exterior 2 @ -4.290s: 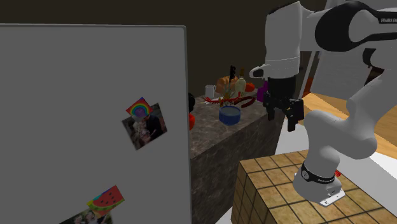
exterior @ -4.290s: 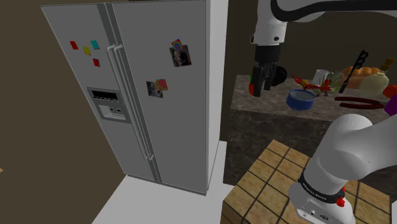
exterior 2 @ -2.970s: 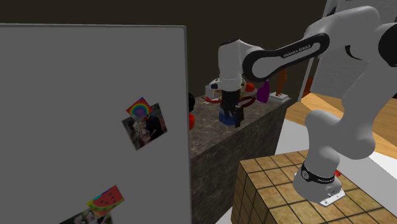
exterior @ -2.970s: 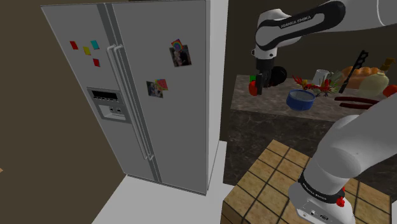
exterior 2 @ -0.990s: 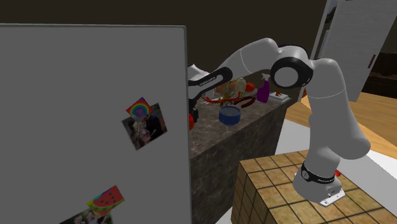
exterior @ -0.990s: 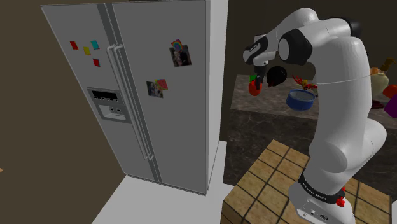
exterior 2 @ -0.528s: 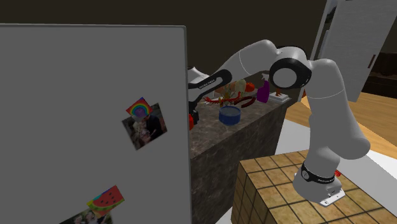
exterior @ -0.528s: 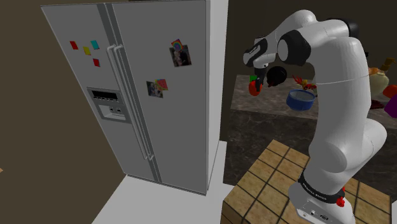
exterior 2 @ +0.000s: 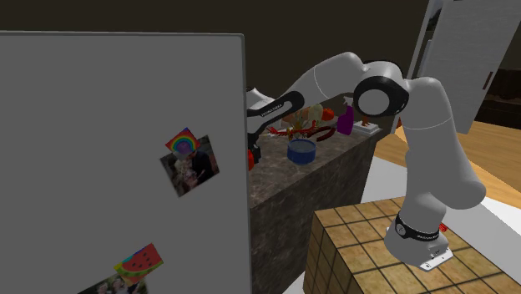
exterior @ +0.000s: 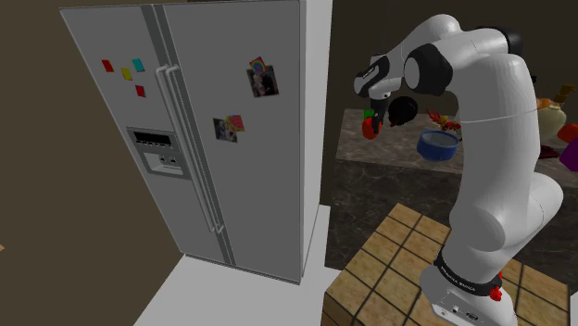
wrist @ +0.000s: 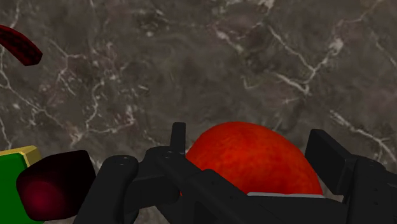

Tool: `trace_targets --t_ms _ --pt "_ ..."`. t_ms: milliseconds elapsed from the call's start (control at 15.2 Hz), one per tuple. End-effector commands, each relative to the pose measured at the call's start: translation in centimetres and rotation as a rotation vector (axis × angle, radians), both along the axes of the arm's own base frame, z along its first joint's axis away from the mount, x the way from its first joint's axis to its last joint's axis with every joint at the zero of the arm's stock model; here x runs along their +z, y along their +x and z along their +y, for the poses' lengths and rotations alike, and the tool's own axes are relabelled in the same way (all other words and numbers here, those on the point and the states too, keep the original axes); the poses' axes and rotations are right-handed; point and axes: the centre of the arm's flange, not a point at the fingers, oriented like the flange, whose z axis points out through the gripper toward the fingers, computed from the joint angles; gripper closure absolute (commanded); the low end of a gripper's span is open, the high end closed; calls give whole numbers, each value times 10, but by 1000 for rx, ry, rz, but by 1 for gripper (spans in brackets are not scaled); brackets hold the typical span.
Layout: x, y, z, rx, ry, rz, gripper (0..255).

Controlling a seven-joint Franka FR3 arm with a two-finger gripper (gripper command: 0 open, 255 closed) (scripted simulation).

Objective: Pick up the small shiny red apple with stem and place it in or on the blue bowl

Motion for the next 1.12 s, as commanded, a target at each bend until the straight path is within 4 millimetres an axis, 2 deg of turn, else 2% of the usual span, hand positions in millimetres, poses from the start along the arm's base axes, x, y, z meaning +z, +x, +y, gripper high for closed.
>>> trace_targets --t_ms 0,264,1056 --pt "0 0 0 0 0 0 255" --pt "0 0 0 0 0 0 255" --pt "63 0 0 0 0 0 255"
